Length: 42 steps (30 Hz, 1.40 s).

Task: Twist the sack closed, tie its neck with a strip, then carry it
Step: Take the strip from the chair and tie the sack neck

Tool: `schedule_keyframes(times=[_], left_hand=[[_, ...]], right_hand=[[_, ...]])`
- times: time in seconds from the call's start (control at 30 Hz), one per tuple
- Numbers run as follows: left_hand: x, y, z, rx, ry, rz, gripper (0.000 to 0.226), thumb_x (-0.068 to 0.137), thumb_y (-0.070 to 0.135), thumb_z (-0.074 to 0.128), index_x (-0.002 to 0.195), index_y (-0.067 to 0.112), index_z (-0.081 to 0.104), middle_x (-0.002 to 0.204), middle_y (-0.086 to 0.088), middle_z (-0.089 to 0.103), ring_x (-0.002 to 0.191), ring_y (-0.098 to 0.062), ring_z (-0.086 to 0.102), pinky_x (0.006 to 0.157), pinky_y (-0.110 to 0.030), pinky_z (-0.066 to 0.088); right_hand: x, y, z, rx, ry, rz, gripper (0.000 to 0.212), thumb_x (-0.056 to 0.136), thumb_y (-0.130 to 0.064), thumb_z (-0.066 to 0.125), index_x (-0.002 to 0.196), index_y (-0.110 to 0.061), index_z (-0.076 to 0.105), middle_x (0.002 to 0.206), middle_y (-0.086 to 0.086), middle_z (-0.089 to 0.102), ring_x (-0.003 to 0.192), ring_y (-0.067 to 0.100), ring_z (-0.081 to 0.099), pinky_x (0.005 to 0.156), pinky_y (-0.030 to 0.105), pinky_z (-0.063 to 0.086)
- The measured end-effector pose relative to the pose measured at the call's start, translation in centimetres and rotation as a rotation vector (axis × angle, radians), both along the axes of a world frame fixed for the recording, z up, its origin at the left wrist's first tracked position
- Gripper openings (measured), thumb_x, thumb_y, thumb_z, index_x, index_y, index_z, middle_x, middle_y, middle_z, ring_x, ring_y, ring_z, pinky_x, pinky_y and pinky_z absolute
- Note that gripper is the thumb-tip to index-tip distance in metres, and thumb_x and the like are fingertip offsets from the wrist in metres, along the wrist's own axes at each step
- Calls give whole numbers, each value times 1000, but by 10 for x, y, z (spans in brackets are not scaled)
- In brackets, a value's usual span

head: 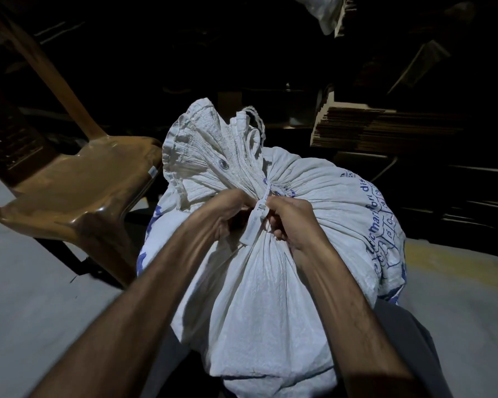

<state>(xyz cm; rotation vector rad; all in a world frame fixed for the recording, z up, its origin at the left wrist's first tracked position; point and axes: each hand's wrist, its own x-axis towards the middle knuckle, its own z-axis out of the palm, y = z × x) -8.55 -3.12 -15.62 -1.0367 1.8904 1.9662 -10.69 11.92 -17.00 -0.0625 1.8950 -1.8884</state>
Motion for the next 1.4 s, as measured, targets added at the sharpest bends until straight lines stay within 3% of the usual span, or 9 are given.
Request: schedule_keyframes(times=[0.07, 0.17, 0.3, 0.6, 0.8, 0.9, 1.17, 1.27, 1.4], left_hand=[[-4, -2, 12, -79, -79, -53, 9, 90, 10, 62, 86, 5, 69, 77, -12, 68, 68, -25, 65, 73, -36, 56], [-10, -4, 23, -194, -199, -147, 41, 102, 11, 49, 62, 16, 43, 50, -1, 38, 43, -14, 34, 47, -21, 32], [-15, 1, 30, -375, -200, -206, 44, 109, 12, 41, 65, 13, 44, 49, -3, 43, 38, -13, 38, 29, -12, 24], [-19, 0, -8, -534, 204, 30, 17, 91, -3, 61, 86, 7, 75, 75, -6, 70, 56, -17, 60, 44, -20, 41], [-35, -6, -15, -805, 244, 41, 17, 87, 13, 63, 98, 6, 75, 99, -16, 78, 92, -38, 72, 78, -52, 63], [-53, -19, -22, -794, 251, 5, 26, 76, 18, 59, 89, 1, 73, 89, -25, 76, 83, -46, 74, 64, -49, 61], [-49, -17, -15, -648, 292, -28, 16, 86, 3, 63, 72, 0, 70, 52, -8, 61, 42, -22, 52, 52, -33, 45], [-34, -11, -2, -548, 256, -9, 28, 92, -15, 52, 77, 1, 69, 40, -2, 59, 25, -10, 44, 33, -17, 31], [-19, -3, 4, -459, 266, 109, 25, 93, -18, 51, 83, -7, 71, 37, -1, 59, 23, -7, 42, 30, -16, 27]], right_hand=[[-3, 0, 0, -6, -19, -24, 19, 88, -20, 65, 68, -18, 67, 56, -3, 54, 55, 15, 43, 54, 30, 31], [-5, -2, 0, -20, -33, -23, 11, 78, -25, 64, 71, -17, 65, 58, -1, 56, 55, 16, 44, 54, 32, 30], [-6, -4, -3, -34, -60, -8, 15, 88, -30, 63, 90, -16, 66, 73, 4, 59, 54, 11, 51, 53, 28, 32], [-6, -5, -10, -19, -43, -57, 17, 85, -34, 70, 76, -20, 71, 61, -7, 63, 69, 16, 58, 67, 36, 40], [-4, -6, -16, -54, -4, -43, 24, 93, -33, 69, 73, -21, 72, 55, -10, 63, 66, 14, 54, 72, 40, 38], [-4, -8, -18, -36, 7, -44, 30, 98, -32, 66, 70, -21, 72, 53, -11, 63, 64, 12, 54, 73, 39, 39], [-5, -8, -18, -20, 5, -63, 37, 100, -30, 67, 64, -23, 73, 54, -11, 65, 67, 13, 57, 72, 38, 42], [-4, -4, -19, -74, 2, -58, 29, 101, -21, 68, 73, -21, 73, 65, -7, 68, 64, 7, 59, 63, 26, 43], [-4, -1, -17, -84, 3, -49, 25, 100, -17, 68, 76, -20, 74, 68, -3, 70, 63, 8, 60, 61, 25, 43]])
